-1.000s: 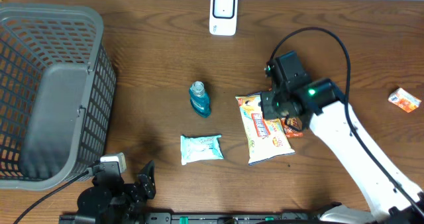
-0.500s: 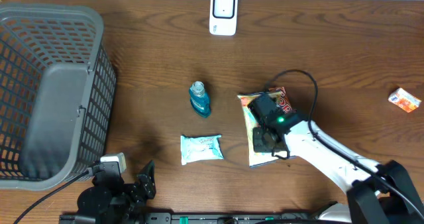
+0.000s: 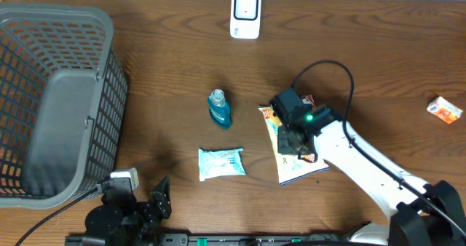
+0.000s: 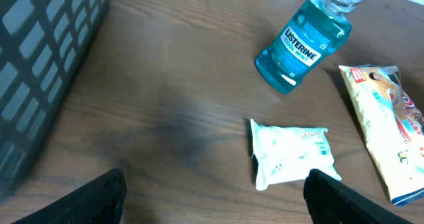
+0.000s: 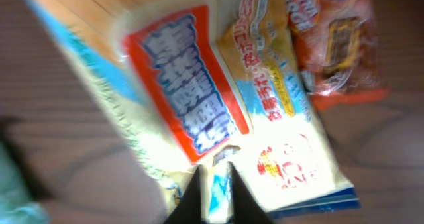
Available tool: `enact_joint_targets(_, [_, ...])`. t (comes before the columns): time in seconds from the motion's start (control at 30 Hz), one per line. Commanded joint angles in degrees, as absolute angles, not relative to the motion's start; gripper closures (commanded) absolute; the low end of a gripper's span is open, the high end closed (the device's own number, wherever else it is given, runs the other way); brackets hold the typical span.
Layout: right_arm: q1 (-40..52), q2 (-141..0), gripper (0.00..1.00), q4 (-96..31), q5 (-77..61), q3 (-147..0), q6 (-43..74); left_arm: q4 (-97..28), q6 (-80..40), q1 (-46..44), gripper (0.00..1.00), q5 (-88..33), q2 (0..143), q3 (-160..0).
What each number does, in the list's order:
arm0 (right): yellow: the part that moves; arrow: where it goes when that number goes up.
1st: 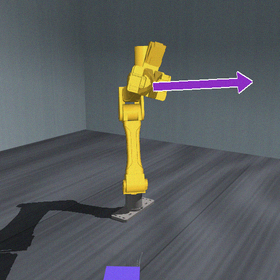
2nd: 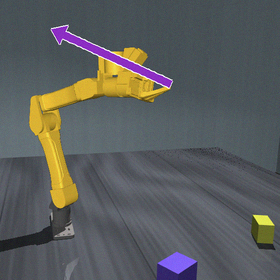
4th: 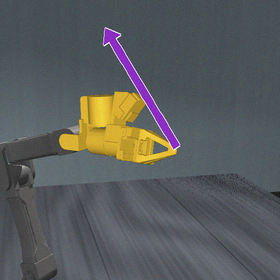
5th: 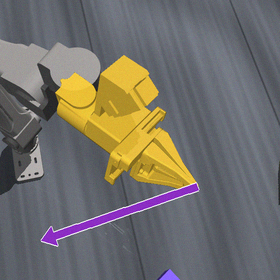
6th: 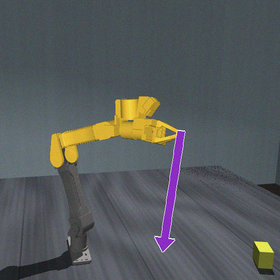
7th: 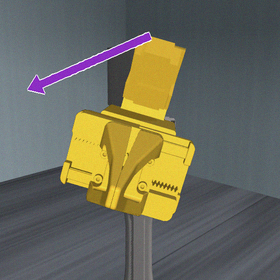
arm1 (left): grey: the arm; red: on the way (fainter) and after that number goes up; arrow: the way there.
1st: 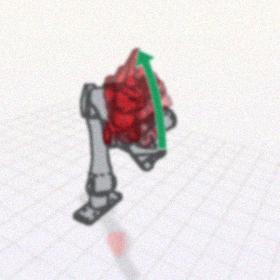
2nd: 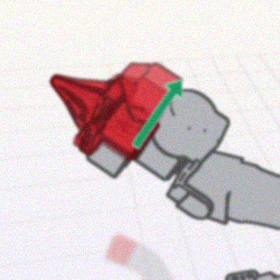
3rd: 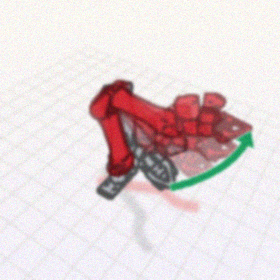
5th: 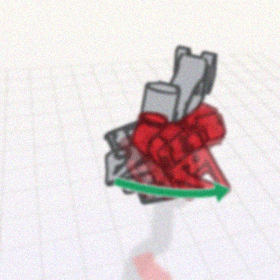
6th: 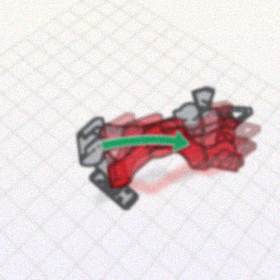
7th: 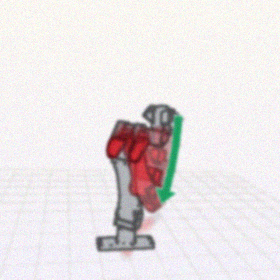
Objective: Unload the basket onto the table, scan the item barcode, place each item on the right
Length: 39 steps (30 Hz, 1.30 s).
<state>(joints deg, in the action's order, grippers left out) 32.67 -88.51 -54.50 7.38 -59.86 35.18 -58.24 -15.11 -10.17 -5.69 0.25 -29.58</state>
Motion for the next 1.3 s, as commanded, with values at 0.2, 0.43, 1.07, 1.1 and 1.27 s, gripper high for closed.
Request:
enact_joint_targets(0.2, [37.87,-89.23,0.01,-50.28,10.55,-63.66,29.02,-58.22,-14.41,-9.93,0.14,-6.0,0.19,-29.47])
enact_joint_targets(0.43, [44.95,-95.74,0.01,-46.52,25.89,-62.28,29.1,-58.22,-14.41,-9.93,0.14,-6.0,0.19,-29.47])
enact_joint_targets(1.07, [46.41,-113.93,0.83,-56.99,29.47,-62.28,44.95,-58.22,-14.41,-9.93,0.14,-6.0,0.19,-29.47])
enact_joint_targets(1.1, [46.41,-113.93,0.92,-56.71,28.84,-62.28,44.95,-58.22,-14.41,-9.93,0.14,-6.0,0.19,-29.47])
enact_joint_targets(1.27, [45.71,-113.91,0.99,-56.38,27.0,-62.43,44.66,-58.22,-14.41,-9.93,0.14,-6.0,0.19,-29.47])
